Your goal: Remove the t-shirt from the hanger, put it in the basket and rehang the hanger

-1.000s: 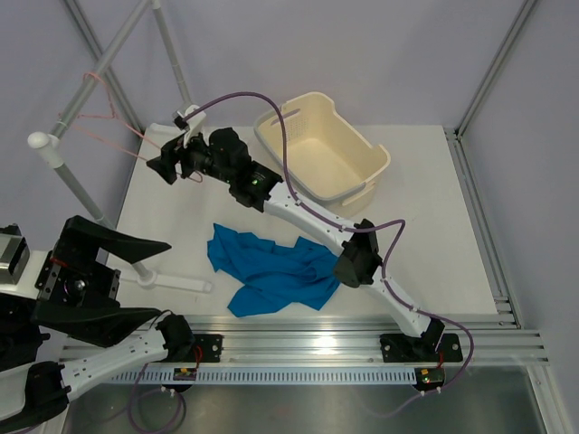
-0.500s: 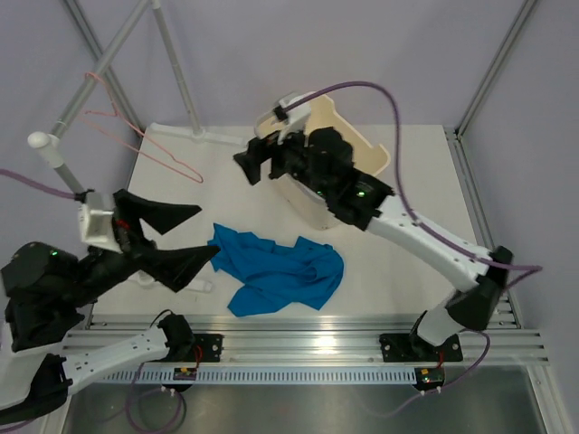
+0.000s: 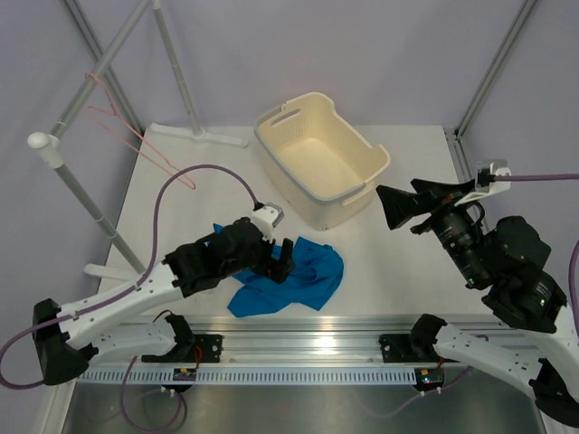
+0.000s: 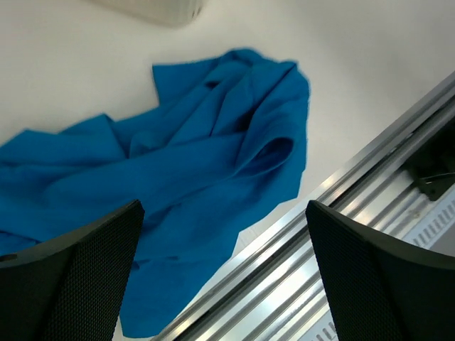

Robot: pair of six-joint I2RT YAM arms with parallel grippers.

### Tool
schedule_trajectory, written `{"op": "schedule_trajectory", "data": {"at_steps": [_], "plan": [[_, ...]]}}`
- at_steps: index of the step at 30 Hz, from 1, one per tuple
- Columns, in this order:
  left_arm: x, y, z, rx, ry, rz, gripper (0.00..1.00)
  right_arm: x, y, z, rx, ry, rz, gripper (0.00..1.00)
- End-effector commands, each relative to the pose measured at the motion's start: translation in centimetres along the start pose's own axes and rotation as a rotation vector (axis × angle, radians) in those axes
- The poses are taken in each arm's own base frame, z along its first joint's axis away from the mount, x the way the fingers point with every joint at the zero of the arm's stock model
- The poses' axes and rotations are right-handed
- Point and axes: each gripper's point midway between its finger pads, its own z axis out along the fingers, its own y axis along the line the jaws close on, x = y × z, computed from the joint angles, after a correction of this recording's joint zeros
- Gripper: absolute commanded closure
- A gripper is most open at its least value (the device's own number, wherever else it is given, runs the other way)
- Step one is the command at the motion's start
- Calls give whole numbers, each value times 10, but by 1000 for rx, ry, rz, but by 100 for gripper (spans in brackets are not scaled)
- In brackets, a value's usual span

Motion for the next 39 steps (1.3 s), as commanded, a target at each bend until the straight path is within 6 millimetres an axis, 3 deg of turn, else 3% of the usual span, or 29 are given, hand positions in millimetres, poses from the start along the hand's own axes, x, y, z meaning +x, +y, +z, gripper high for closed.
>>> {"op": "schedule_trajectory", "data": {"at_steps": [1, 5, 9, 16, 21, 23, 25, 26, 27, 29, 31, 32, 34, 35, 36, 38, 39], "plan": [[19, 5, 34, -35, -3, -81, 1, 47, -19, -6, 40, 97, -10, 0], [51, 10, 63, -54, 70, -82, 1, 57, -24, -13, 26, 108, -34, 1], [85, 31, 94, -165, 163, -57, 1, 64, -24, -15, 4, 114, -57, 1], [111, 62, 118, -360, 240, -44, 2, 77, -29, -21, -7, 131, -77, 0], [130, 68, 131, -403, 313, -35, 13, 74, -28, -26, -32, 113, -69, 1], [143, 72, 136, -417, 354, -25, 30, 73, -27, -28, -39, 110, -67, 0], [148, 72, 137, -420, 368, -29, 56, 71, -27, -30, -42, 106, -63, 1], [147, 72, 136, -417, 362, -34, 76, 70, -28, -31, -43, 104, -66, 0], [145, 68, 134, -399, 361, -45, 85, 70, -29, -32, -39, 101, -66, 0], [139, 62, 127, -377, 353, -65, 100, 68, -29, -33, -41, 95, -67, 1], [115, 45, 114, -324, 286, -86, 100, 68, -29, -33, -42, 91, -65, 1], [91, 28, 99, -283, 221, -81, 100, 68, -28, -33, -46, 90, -63, 1], [64, 4, 82, -211, 155, -69, 100, 68, -27, -32, -51, 89, -62, 1], [42, -23, 70, -126, 111, -60, 100, 69, -26, -32, -56, 88, -56, 1], [16, -40, 51, -50, 43, -71, 100, 70, -26, -31, -57, 89, -57, 0], [-18, -68, 27, 77, -26, -48, 100, 72, -25, -30, -60, 92, -53, 0], [-55, -82, 3, 138, -116, -52, 100, 73, -25, -31, -63, 92, -50, 0]]}}
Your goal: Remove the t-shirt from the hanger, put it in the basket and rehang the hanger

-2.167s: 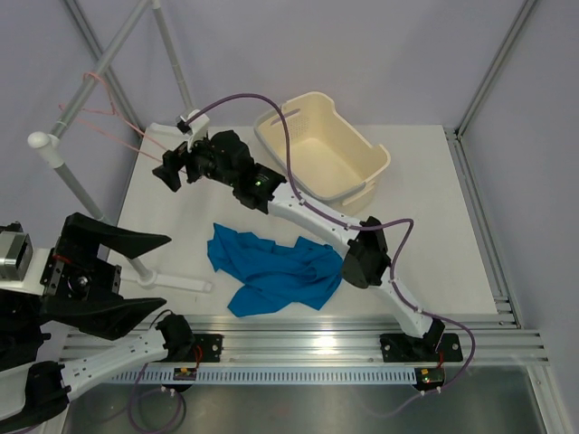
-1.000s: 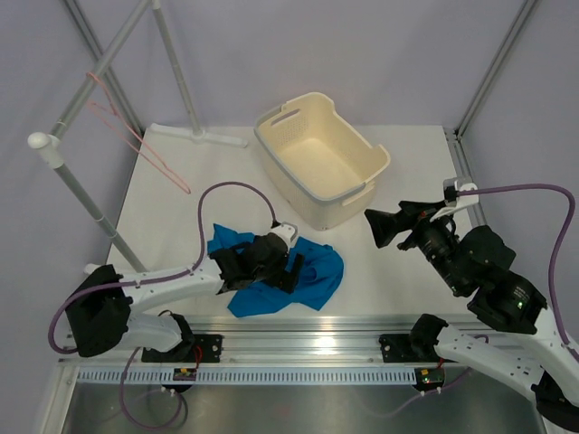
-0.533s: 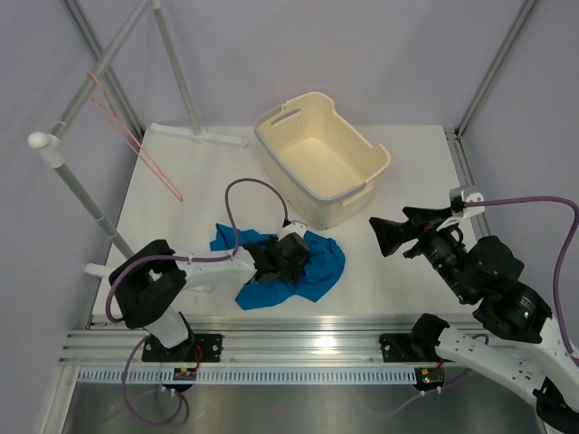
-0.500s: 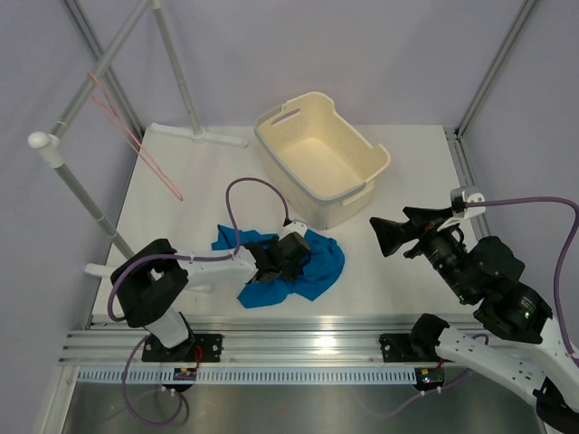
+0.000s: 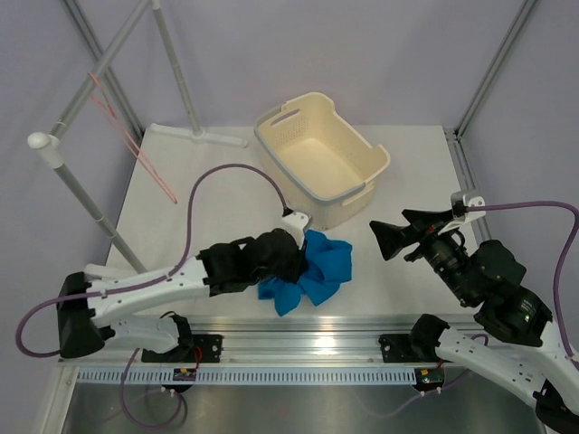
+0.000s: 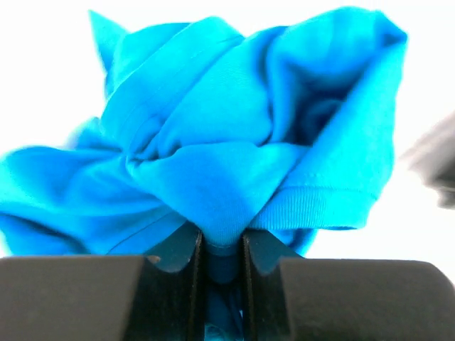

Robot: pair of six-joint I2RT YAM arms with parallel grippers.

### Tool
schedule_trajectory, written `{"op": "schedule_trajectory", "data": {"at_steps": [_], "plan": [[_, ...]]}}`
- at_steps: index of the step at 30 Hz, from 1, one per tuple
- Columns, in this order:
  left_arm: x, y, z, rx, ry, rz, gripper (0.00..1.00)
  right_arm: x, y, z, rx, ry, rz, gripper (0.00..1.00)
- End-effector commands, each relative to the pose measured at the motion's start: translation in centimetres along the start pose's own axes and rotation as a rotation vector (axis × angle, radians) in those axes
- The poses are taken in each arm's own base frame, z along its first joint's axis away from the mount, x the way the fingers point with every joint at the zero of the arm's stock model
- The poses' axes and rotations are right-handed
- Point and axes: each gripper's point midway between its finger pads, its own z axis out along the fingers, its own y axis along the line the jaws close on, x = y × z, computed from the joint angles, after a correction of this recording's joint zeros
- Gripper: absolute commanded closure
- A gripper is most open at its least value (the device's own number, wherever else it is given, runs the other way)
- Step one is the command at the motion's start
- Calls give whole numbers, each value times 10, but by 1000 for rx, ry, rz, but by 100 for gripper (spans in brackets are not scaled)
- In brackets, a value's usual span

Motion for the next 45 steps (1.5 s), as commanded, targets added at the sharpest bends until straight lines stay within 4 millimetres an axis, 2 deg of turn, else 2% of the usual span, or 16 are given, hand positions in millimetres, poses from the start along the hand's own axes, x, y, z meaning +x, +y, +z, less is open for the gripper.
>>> {"op": "schedule_trajectory", "data": {"at_steps": [1, 7, 9, 10, 12, 13, 17, 19, 20, 26, 28, 29, 33, 36, 43, 45], "plan": [[-109, -55, -84, 252, -295, -29, 100, -4, 5, 0, -30, -26, 4, 1], [-227, -66, -182, 271, -626, -40, 100, -4, 3, -5, -44, -58, 16, 1], [-256, -65, -203, 239, -705, -8, 100, -2, 4, -5, -53, -67, 23, 0], [-282, -65, -231, 243, -786, -25, 100, -3, 4, -7, -57, -78, 32, 1], [-307, -61, -228, 155, -833, 0, 100, -4, 4, -7, -61, -93, 39, 1], [-330, -54, -247, 138, -896, -24, 100, -5, 3, -8, -60, -99, 42, 0], [-365, -48, -215, 121, -903, -27, 100, -3, -2, -14, -55, -117, 62, 0], [-379, -31, -196, 116, -907, -56, 100, -3, -6, -16, -44, -140, 71, 1], [-387, -16, -176, 94, -897, -94, 100, -4, -11, -18, -26, -155, 76, 0], [-411, 5, -99, 118, -863, -50, 100, 3, -13, -16, -19, -148, 74, 0], [-421, 17, -85, 120, -870, -49, 100, 5, -10, -15, -32, -139, 71, 0], [-421, 30, -63, 105, -844, -58, 100, 6, -9, -13, -36, -131, 68, 0], [-416, 47, -18, 127, -784, -89, 100, 10, 1, -11, -81, -89, 56, 0], [-407, 51, -1, 158, -778, -59, 100, 14, 4, -10, -93, -75, 56, 1], [-402, 47, 6, 240, -819, -41, 100, 12, 2, -13, -89, -82, 59, 1], [-392, 57, 14, 205, -805, -81, 100, 12, 1, -14, -88, -87, 59, 1]]}}
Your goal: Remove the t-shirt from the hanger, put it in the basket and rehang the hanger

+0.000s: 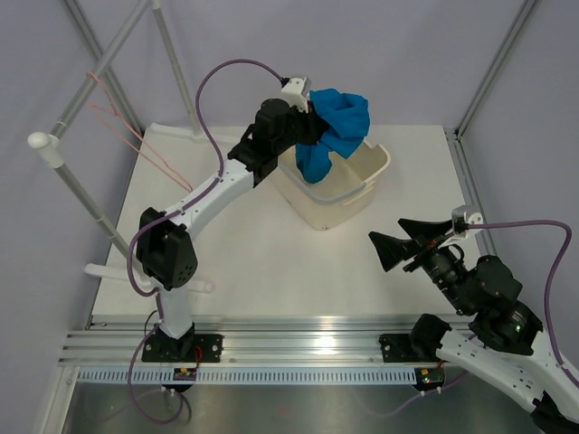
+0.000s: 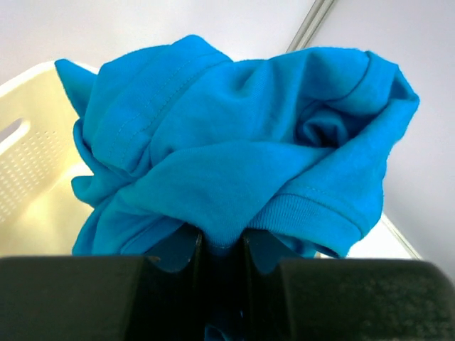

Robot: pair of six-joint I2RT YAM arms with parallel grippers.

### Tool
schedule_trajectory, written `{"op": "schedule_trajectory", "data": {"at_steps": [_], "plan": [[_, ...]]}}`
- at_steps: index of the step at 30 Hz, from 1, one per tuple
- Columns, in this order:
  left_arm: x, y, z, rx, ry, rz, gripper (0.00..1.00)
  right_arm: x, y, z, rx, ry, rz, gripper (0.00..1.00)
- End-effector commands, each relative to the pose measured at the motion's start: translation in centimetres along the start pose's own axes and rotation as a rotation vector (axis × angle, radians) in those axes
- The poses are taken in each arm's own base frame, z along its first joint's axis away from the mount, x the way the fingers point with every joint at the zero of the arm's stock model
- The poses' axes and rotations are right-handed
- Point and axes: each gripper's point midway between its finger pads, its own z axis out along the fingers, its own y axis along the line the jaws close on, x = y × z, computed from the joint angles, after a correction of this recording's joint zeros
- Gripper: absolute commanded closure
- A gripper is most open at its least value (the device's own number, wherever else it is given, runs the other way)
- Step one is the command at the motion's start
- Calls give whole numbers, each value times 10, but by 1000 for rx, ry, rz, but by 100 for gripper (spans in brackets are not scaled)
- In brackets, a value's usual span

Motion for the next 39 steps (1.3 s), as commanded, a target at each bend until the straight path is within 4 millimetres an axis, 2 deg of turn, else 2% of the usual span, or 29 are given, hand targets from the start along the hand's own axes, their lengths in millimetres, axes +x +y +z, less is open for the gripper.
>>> {"op": "schedule_trajectory", "data": {"at_steps": [1, 2, 3, 5, 6, 8, 13, 14, 15, 16, 17, 19, 23, 25, 26, 27, 29, 30, 32, 33, 34, 35, 36, 37, 38, 39], "plan": [[-55, -20, -19, 58, -195, -29, 100, -14, 4, -6, -21, -43, 20, 1], [-51, -7, -19, -7, -200, -45, 100, -13, 3, -5, -16, -44, 21, 0], [-36, 4, -19, -54, -176, -68, 100, -13, 3, -5, -14, -43, 19, 1], [-28, 14, -20, -108, -159, -75, 100, -12, 3, -4, -13, -41, 17, 0], [-16, 22, -19, -144, -114, -75, 96, -11, 2, -2, -10, -36, 15, 1], [-11, 27, -17, -170, -89, -66, 82, -11, 3, -2, -8, -32, 14, 1], [-3, 31, -23, -183, -68, -42, 77, -11, 2, -2, -6, -33, 12, 1], [-9, 30, -28, -187, -83, -39, 73, -12, 2, -2, -5, -35, 13, 0], [-13, 29, -31, -188, -91, -37, 65, -12, 1, -2, -3, -36, 13, 1], [-15, 29, -34, -187, -96, -39, 49, -11, 1, -2, -3, -34, 11, 1], [-21, 26, -40, -182, -109, -44, 17, -13, 2, -2, -4, -38, 14, 0], [-27, 22, -46, -171, -118, -45, 1, -16, 4, -1, -8, -45, 13, 0], [-50, 6, -68, -123, -158, -57, 1, -16, 0, 7, 35, -32, 20, 1], [-52, -7, -80, -67, -154, -93, 1, -13, -3, 10, 62, -12, 23, 0], [-44, -17, -92, -16, -133, -110, 1, -8, -3, 16, 76, 16, 22, 1], [-40, -20, -97, -9, -134, -125, 1, -4, -3, 19, 80, 32, 18, 0], [-31, -38, -108, 69, -121, -142, 1, 5, 0, 27, 78, 68, 6, 1], [-18, -50, -117, 113, -90, -137, 1, 14, 0, 35, 84, 98, -6, 1], [-5, -62, -126, 151, -52, -92, 1, 26, -1, 45, 100, 137, -23, 1], [12, -75, -131, 172, -13, -71, 1, 28, -2, 47, 108, 143, -25, 0], [9, -78, -142, 155, -32, -26, 1, 30, -4, 50, 126, 146, -24, 1], [15, -81, -149, 149, -25, 0, 1, 35, -4, 53, 139, 162, -16, 0], [28, -93, -158, 160, -2, 24, 1, 36, -5, 53, 148, 169, -9, 1], [43, -84, -162, 110, 14, 63, 1, 36, -5, 54, 150, 169, -4, 1], [41, -88, -176, 111, -2, 75, 1, 38, -4, 55, 149, 174, 9, 0], [48, -95, -184, 121, 0, 82, 1, 38, -3, 56, 147, 170, 17, 1]]}}
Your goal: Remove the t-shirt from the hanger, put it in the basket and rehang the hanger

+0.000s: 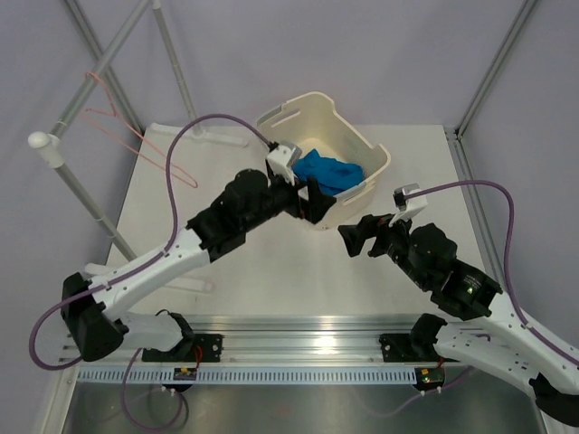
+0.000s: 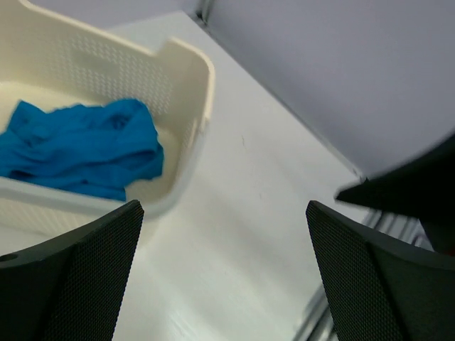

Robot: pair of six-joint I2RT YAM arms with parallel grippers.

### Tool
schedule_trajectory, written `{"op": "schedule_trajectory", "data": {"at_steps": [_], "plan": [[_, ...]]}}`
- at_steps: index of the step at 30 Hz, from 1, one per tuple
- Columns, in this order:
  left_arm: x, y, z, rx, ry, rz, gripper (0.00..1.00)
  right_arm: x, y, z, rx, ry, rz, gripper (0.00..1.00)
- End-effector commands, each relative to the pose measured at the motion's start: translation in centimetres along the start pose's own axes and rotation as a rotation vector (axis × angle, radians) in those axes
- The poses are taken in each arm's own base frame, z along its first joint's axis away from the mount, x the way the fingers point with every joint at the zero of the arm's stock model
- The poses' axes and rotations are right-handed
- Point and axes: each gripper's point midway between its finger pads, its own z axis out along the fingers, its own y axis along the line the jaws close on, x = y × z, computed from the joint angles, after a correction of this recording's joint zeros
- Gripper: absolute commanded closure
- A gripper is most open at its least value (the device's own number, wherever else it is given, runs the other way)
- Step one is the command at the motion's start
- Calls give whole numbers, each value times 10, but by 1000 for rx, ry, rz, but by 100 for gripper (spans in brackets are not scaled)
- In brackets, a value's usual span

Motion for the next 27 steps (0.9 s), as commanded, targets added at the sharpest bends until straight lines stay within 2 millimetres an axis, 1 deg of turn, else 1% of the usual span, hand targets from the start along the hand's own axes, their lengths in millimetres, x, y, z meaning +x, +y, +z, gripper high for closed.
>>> {"op": "schedule_trajectory", "data": {"at_steps": [1, 2, 3, 4, 5, 7, 8, 9, 10, 11, 14, 16, 17, 21, 27], "plan": [[15, -3, -31, -32, -18, 86, 1, -23, 1, -4, 19, -71, 70, 0], [11, -8, -42, -12, -52, 81, 1, -23, 0, -2, 27, -75, 80, 0], [15, -14, -46, 14, -63, 81, 1, -22, -2, -1, 39, -74, 84, 0], [20, -15, -51, 28, -62, 74, 1, -22, -5, 0, 60, -79, 89, 1], [30, -16, -59, 44, -55, 74, 1, -20, -6, 2, 68, -69, 91, 1], [38, -21, -67, 81, -46, 82, 1, -21, -4, 2, 65, -60, 90, 0], [46, -23, -75, 99, -39, 89, 1, -21, -3, 3, 62, -57, 85, 1], [58, -21, -78, 106, -21, 107, 1, -20, -3, 3, 61, -55, 82, 0], [61, -19, -81, 109, -20, 113, 1, -20, -4, 3, 62, -59, 84, 1], [57, -20, -88, 119, -43, 117, 1, -19, -4, 4, 62, -60, 84, 0], [58, -18, -101, 135, -85, 129, 1, -18, -4, 6, 65, -64, 82, 1], [57, -17, -103, 140, -104, 141, 1, -17, -4, 7, 67, -59, 78, 1], [63, -11, -103, 121, -101, 153, 1, -16, -7, 7, 78, -58, 76, 1], [66, -6, -102, 102, -115, 171, 1, -17, -14, 5, 109, -79, 73, 0], [63, -3, -105, 89, -127, 178, 1, -18, -18, 1, 110, -106, 79, 1]]}}
